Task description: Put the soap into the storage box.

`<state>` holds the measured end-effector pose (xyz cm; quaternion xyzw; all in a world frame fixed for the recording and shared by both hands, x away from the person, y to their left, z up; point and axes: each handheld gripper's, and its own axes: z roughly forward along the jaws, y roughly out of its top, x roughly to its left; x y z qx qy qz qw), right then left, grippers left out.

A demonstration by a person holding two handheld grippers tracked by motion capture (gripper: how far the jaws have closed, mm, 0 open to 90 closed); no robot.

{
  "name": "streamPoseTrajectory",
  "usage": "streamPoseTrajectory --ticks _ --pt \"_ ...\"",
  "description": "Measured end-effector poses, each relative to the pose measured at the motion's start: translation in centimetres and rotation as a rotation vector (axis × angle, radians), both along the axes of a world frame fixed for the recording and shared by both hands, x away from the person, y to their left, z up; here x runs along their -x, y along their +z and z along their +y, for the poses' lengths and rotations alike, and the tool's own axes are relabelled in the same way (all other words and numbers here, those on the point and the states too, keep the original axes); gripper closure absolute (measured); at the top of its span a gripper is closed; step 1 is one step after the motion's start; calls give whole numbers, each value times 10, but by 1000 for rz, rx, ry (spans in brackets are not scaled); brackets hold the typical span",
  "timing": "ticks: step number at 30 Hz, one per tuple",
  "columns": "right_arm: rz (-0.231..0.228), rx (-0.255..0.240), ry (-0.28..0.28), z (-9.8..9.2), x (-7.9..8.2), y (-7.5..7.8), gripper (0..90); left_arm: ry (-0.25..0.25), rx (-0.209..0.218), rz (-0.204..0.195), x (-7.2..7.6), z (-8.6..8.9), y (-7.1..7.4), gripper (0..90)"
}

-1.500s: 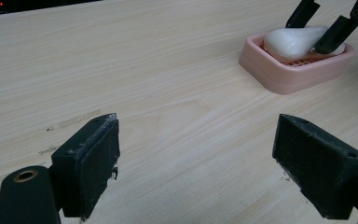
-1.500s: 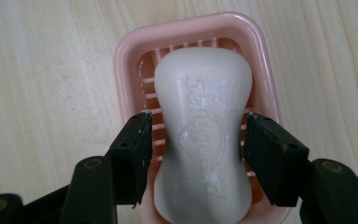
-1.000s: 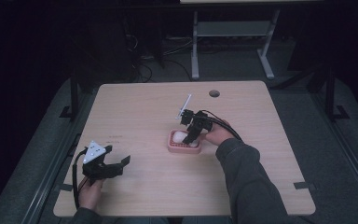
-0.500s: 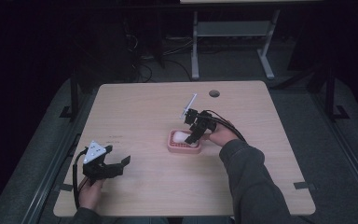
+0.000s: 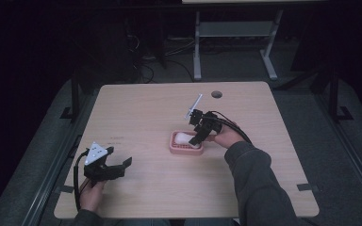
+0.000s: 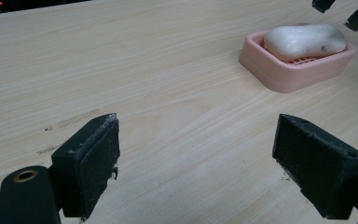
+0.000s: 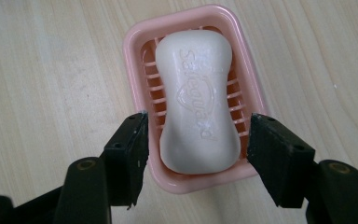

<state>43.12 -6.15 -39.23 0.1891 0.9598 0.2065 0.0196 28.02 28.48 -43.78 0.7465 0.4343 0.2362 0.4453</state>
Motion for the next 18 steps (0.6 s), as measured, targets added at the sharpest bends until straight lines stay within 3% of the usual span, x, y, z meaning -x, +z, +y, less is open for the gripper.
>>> streamPoseTrajectory --ticks 18 --pt "-1 -17 -20 -15 6 1 381 -3 -8 -1 -1 -1 -1 141"
